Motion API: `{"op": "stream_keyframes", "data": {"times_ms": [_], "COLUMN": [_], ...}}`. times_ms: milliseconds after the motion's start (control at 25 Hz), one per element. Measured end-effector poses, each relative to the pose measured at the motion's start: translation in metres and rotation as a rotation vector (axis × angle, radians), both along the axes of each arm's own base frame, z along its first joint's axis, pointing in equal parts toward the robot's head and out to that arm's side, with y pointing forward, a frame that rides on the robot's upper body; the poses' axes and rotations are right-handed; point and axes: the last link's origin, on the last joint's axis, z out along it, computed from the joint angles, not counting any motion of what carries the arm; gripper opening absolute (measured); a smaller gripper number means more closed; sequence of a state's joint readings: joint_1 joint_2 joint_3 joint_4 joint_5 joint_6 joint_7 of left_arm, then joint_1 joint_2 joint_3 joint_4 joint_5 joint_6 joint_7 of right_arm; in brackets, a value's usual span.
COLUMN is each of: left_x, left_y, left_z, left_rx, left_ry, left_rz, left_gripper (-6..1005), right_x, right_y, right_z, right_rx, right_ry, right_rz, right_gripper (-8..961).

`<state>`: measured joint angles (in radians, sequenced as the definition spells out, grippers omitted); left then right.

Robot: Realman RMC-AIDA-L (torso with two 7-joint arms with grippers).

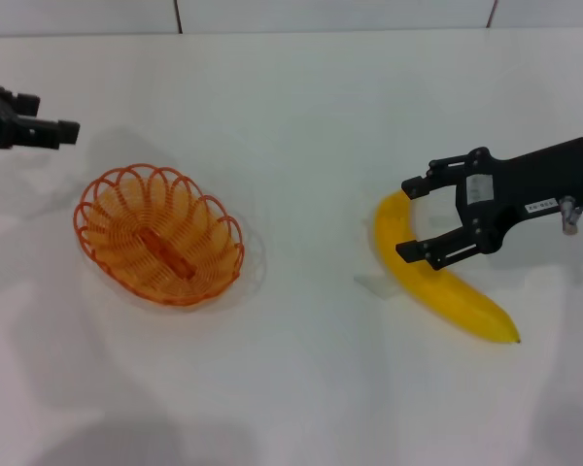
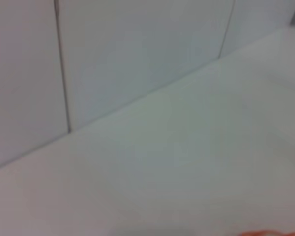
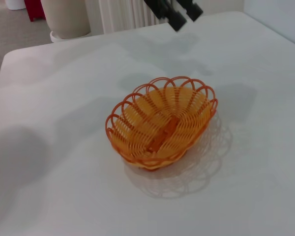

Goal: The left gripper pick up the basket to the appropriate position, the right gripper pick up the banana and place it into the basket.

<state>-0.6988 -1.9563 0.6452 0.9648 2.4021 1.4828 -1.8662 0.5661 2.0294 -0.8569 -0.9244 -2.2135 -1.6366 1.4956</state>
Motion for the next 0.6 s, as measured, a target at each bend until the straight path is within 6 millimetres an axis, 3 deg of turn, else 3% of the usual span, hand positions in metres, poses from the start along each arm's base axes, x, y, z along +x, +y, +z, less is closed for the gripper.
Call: {"op": "stream_keyframes", "data": {"times_ms": [280,600], "left_x": [-0.005,-0.001], "left_y": [0.015,0.016], "left_z": [-0.030,-0.058], "left_rx": [-0.036,-0.081], "left_ry": [0.096,0.166], "left_rz": [0.054,0.038], "left_gripper": [740,734], "right_x": [0.000,0.003], "right_y": [0.000,0.002], "right_z": [-0.001,-0.004], "right_rx": [-0.001,0.008], "right_ry": [0.002,-0.001], "right_rz": [-0.001,-0.019], "right_gripper": [890,889]}}
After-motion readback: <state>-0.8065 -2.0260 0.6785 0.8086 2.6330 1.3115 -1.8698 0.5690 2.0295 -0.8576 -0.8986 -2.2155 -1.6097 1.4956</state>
